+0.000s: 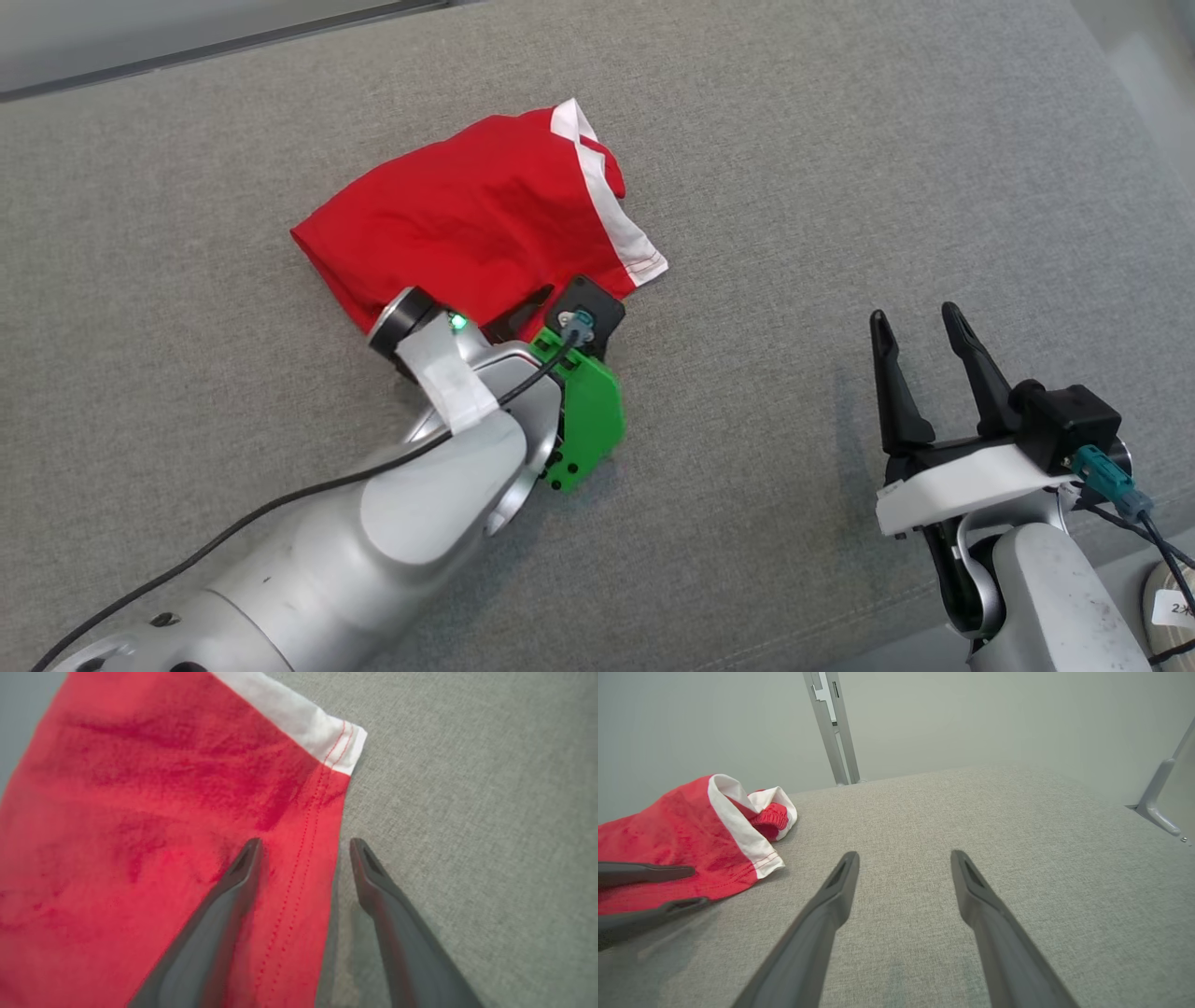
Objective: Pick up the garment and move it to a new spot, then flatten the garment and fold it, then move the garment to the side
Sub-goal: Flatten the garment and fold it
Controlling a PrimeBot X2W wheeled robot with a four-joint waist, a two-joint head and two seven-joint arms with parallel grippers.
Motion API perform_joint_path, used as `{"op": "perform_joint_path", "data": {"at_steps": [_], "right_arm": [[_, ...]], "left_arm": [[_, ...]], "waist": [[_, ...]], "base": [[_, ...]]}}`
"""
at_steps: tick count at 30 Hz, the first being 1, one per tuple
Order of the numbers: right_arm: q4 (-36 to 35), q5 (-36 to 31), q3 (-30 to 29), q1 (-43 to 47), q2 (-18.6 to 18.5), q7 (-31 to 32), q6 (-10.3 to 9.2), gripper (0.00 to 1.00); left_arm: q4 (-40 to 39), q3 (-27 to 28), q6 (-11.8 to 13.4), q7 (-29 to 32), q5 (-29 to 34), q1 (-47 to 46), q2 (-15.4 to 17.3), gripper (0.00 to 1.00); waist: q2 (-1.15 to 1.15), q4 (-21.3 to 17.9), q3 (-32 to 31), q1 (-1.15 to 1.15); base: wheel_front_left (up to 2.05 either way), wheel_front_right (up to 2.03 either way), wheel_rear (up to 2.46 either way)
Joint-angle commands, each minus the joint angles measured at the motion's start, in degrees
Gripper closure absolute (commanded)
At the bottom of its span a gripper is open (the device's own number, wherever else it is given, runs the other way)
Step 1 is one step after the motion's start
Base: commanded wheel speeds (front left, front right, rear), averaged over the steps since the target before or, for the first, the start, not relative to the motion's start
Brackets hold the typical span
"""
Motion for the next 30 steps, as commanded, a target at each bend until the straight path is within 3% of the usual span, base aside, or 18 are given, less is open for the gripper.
{"op": "perform_joint_path", "data": {"at_steps": [1, 9, 18, 19, 20, 21, 22, 30], "right_arm": [[0.1, -0.17, -0.14, 0.04, -0.1, 0.14, 0.0, 0.0], [0.04, 0.94, 1.23, -0.58, -0.11, 0.16, -0.01, 0.0], [0.7, 2.48, 2.03, -1.33, -0.09, -0.43, 0.0, 0.0], [0.79, 2.59, 2.0, -1.41, -0.09, -0.47, 0.0, 0.0], [0.88, 2.64, 1.95, -1.44, -0.09, -0.49, 0.0, 0.0], [0.94, 2.73, 1.86, -1.44, -0.09, -0.53, 0.0, 0.0], [0.99, 2.76, 1.76, -1.4, -0.09, -0.55, -0.01, 0.0], [1.42, 1.81, 1.2, -1.95, -0.1, -0.55, 0.0, 0.0]], "left_arm": [[-0.34, -0.52, -0.42, 1.07, 0.02, -0.51, -0.29, 0.0], [-2.57, -3.55, -0.73, 11.39, 1.88, -4.63, -1.17, 0.0], [-1.26, -5.01, -1.51, 20.06, 2.81, -7.02, 0.98, 0.0], [-1.16, -4.96, -1.56, 20.47, 2.55, -6.95, 1.2, 0.16], [-1.24, -4.89, -1.5, 20.44, 2.49, -6.95, 1.41, 0.41], [-1.34, -4.88, -1.43, 20.3, 2.44, -7.01, 1.49, 0.84], [-1.4, -4.74, -1.29, 20.18, 2.23, -7.01, 1.55, 1.0], [-2.5, -2.69, -0.08, 16.42, 0.49, -5.37, 1.48, 1.0]], "waist": [[0.0, 0.21, -0.25, 0.0], [0.0, -1.16, 0.6, 0.0], [0.0, -3.77, 3.43, 0.0], [0.0, -3.84, 3.61, 0.0], [0.0, -3.86, 3.74, 0.0], [0.0, -3.84, 3.88, 0.0], [0.0, -3.77, 4.0, 0.0], [0.0, -1.1, 3.46, 0.0]], "base": [[0.0, 0.0, 0.0], [0.0, 0.0, 0.0], [0.0, 0.0, 0.0], [0.0, 0.0, 0.0], [0.0, 0.0, 0.0], [0.0, 0.0, 0.0], [0.0, 0.0, 0.0], [0.0, 0.0, 0.0]]}}
